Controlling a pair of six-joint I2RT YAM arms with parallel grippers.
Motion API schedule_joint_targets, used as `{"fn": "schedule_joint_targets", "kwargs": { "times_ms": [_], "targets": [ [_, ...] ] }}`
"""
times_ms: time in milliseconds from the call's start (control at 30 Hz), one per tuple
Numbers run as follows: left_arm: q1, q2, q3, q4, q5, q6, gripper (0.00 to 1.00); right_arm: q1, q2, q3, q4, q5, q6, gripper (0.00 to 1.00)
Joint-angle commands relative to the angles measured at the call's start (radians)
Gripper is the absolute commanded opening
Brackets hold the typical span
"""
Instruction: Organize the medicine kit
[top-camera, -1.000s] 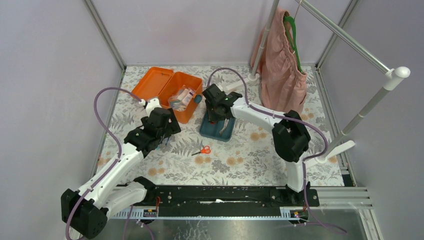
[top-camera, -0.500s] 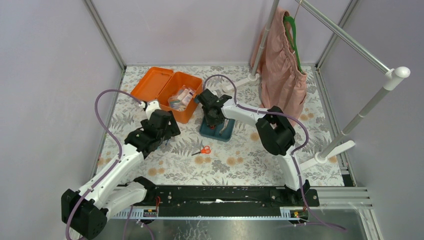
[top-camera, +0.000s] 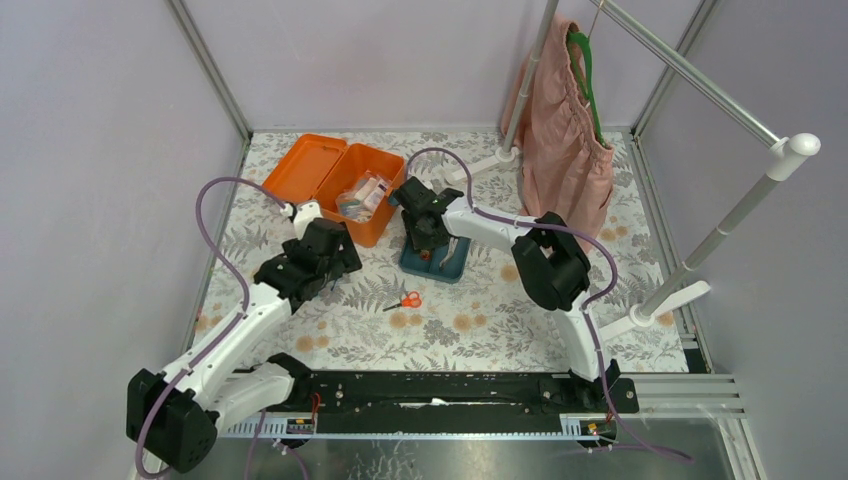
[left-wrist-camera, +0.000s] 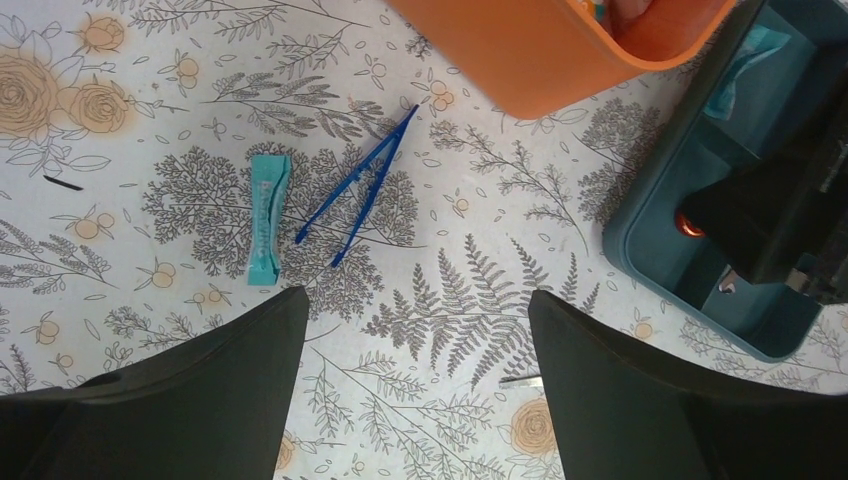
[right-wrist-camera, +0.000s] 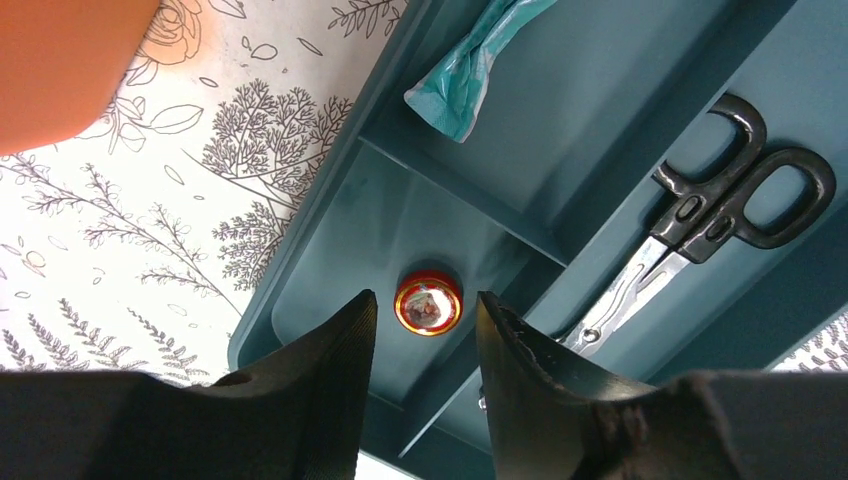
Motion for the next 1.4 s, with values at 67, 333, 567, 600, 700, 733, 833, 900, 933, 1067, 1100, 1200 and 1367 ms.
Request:
{"fn": "schedule_joint_targets", "kwargs": {
  "times_ms": [67,333,567,600,700,733,833,900,933,1067,1100,1200,1367],
  "targets": [
    [0.017,0.039,-0.004,0.035,-0.057,-0.008,0.90,0.000,-0.132,0.037,-0.030,0.029,-0.042,0.49],
    [0.022,0.182,0.014,0.183,-0.085,0.054,0.91,-0.001,-0.431,-0.228,0.050,0.041,-0.048,0.51],
    [0.054,0.281,-0.014,0.300,-0.152,0.095,0.91,-0.011,-0.671,-0.460,0.071,0.041,-0.049,0.53],
    [0.060,0.288,-0.027,0.325,-0.146,0.092,0.91,-0.011,-0.690,-0.482,0.070,0.042,-0.048,0.53],
    [0.075,0.310,-0.061,0.376,-0.128,0.075,0.91,-0.013,-0.735,-0.528,0.057,0.058,-0.048,0.54],
    [0.082,0.319,-0.068,0.383,-0.127,0.065,0.91,-0.015,-0.746,-0.543,0.055,0.062,-0.048,0.54],
    [0.096,0.346,-0.084,0.406,-0.123,0.056,0.91,-0.022,-0.763,-0.565,0.057,0.066,-0.037,0.54],
    [0.103,0.370,-0.082,0.419,-0.122,0.068,0.89,-0.024,-0.763,-0.571,0.058,0.061,-0.028,0.55],
    [0.107,0.385,-0.076,0.418,-0.123,0.073,0.88,-0.024,-0.761,-0.572,0.059,0.055,-0.023,0.55],
    [0.130,0.429,-0.063,0.426,-0.121,0.080,0.84,-0.024,-0.755,-0.571,0.064,0.037,-0.014,0.54],
    [0.135,0.438,-0.062,0.431,-0.117,0.081,0.83,-0.024,-0.753,-0.567,0.063,0.036,-0.014,0.55],
    [0.147,0.466,-0.066,0.448,-0.103,0.080,0.79,-0.024,-0.748,-0.555,0.053,0.037,-0.017,0.54],
    [0.152,0.516,-0.048,0.446,-0.083,0.073,0.75,-0.024,-0.747,-0.552,0.047,0.040,-0.020,0.55]
  ]
}}
